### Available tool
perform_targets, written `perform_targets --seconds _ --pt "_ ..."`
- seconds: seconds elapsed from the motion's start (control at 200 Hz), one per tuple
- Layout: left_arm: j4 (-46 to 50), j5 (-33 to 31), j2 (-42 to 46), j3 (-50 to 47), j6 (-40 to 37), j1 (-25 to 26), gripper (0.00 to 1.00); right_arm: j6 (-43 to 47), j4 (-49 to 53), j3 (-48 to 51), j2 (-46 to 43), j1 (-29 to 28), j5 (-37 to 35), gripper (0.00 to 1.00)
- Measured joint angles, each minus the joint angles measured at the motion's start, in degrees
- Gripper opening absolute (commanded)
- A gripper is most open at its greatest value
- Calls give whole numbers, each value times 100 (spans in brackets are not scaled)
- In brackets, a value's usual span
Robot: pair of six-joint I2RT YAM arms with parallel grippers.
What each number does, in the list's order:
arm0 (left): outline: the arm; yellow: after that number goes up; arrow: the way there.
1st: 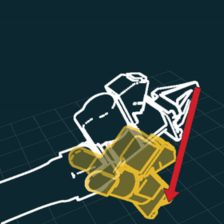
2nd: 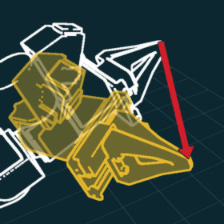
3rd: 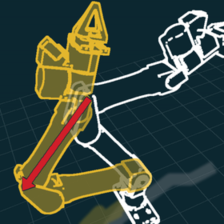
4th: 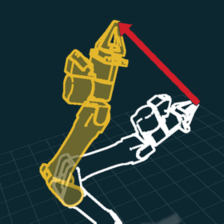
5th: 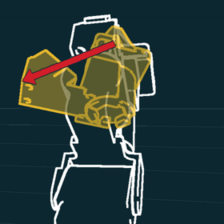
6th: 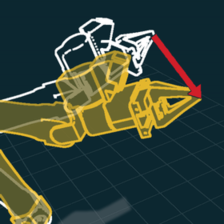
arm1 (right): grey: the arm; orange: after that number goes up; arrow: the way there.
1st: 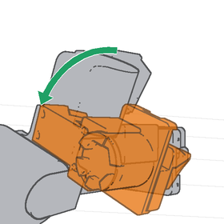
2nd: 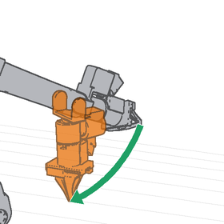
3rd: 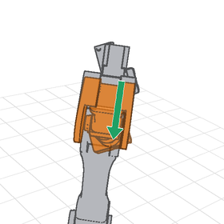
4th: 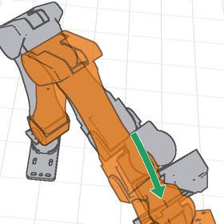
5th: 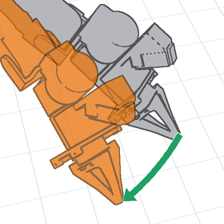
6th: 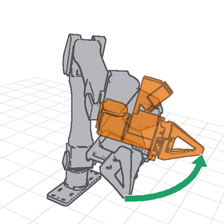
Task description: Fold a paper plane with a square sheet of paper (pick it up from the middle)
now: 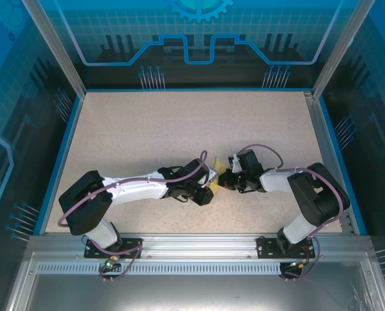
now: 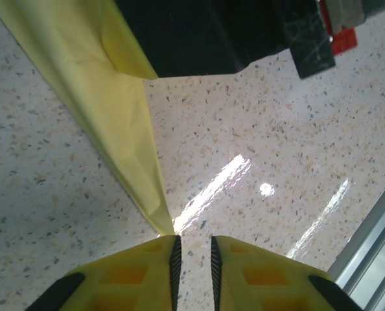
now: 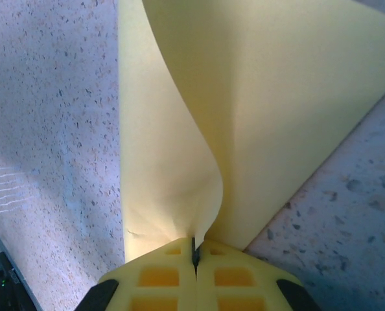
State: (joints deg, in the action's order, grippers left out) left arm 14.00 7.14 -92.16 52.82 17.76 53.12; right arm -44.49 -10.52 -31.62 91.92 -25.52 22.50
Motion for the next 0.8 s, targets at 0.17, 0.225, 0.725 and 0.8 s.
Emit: perform_targets --seconds 0.17,0.225,0.725,0.8 --pt "-201 197 -382 35 31 -11 13 2 -24 0 13 0 2 0" --pt "-232 243 -507 35 31 -15 12 0 -28 0 15 0 4 0" --pt "-407 518 -828 17 22 -85 11 24 -44 0 26 0 9 0" --pt "-459 535 -828 -52 22 -107 11 42 -44 0 26 0 9 0"
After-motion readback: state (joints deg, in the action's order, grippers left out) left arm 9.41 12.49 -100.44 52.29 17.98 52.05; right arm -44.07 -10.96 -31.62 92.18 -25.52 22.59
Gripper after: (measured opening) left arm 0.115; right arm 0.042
